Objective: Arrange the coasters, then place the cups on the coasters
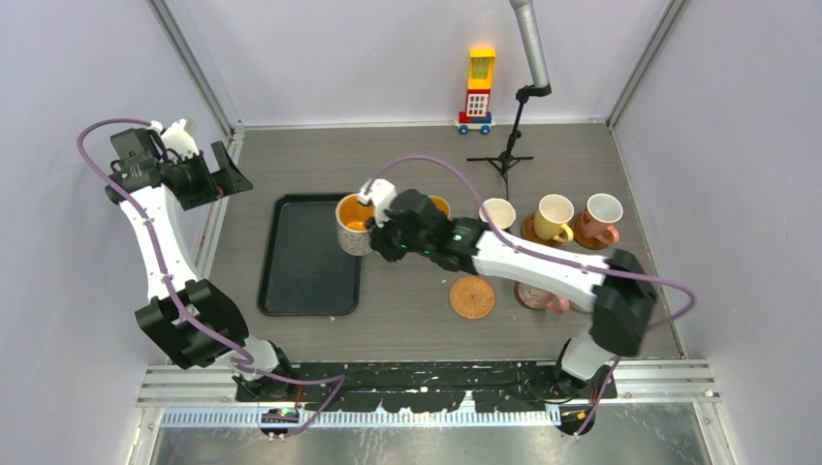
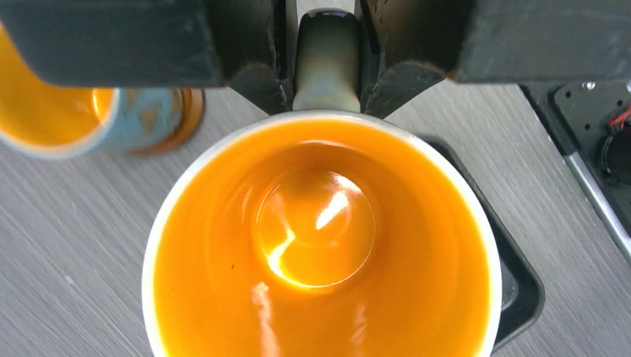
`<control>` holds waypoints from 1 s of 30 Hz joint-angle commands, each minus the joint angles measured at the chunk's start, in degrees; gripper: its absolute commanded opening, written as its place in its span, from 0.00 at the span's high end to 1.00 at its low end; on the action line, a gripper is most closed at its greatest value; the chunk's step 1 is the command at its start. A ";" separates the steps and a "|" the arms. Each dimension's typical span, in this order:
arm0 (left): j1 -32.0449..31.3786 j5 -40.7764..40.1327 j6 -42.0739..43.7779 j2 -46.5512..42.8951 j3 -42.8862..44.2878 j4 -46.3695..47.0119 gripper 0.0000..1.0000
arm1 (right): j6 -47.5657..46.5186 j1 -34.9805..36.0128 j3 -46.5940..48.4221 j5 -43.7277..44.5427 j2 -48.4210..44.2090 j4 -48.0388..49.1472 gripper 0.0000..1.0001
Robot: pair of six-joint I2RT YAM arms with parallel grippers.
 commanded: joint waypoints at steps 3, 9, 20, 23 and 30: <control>-0.27 2.11 -0.15 0.23 3.72 -0.38 0.00 | 5.89 -0.41 -13.61 8.91 -21.15 4.96 1.00; -2.44 0.43 -0.20 0.63 4.57 -1.23 0.00 | 8.82 -0.34 -25.08 15.99 -35.06 -2.01 1.00; -6.72 -3.97 -0.24 2.49 8.70 -4.66 0.00 | 16.80 -4.70 -32.33 18.36 -46.13 -15.54 1.00; -7.37 -5.13 -0.32 2.98 9.73 -4.79 0.00 | 19.40 -6.24 -33.43 17.65 -47.72 -18.98 1.00; -8.38 -6.24 -2.00 4.87 12.45 -4.80 0.00 | 20.27 -7.69 -34.92 14.03 -49.93 -22.74 1.00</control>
